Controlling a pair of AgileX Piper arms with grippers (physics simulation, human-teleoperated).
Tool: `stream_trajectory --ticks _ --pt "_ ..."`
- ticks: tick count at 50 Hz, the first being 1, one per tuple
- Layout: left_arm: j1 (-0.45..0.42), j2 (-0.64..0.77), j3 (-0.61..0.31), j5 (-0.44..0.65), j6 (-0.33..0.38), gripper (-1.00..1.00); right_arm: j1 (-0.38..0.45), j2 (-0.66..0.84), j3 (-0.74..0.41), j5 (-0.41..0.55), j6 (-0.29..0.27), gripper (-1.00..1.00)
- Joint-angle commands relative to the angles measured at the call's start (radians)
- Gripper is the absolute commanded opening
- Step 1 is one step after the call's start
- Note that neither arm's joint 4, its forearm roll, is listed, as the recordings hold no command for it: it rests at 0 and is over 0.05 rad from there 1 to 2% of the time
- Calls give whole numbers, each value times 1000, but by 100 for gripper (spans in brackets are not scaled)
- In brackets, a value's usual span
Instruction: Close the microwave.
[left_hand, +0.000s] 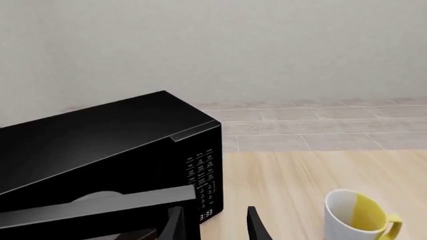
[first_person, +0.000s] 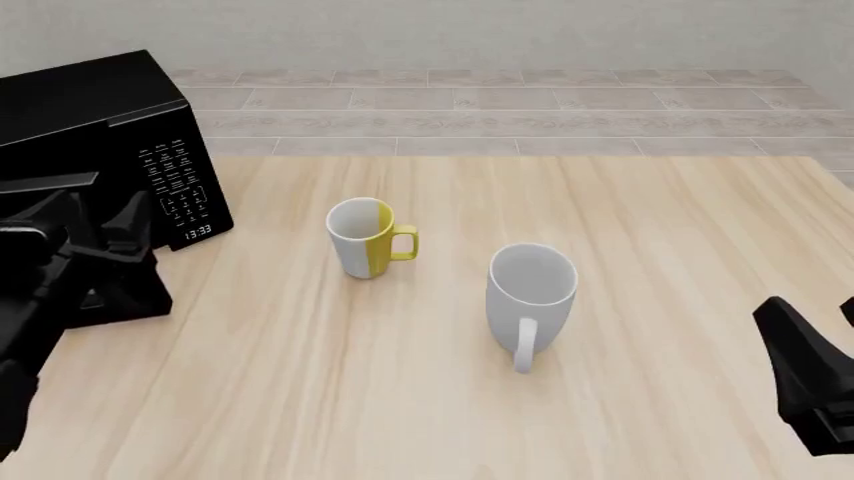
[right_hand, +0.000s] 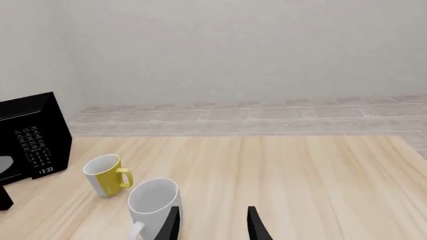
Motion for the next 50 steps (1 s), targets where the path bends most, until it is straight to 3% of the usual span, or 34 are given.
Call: stream_trajectory --ticks 1,50 --pt "-4 120 27 139 -1 100 1 2 0 -1 0 100" --pt "3 201 -55 161 15 100 -7 -1 0 3 -6 100"
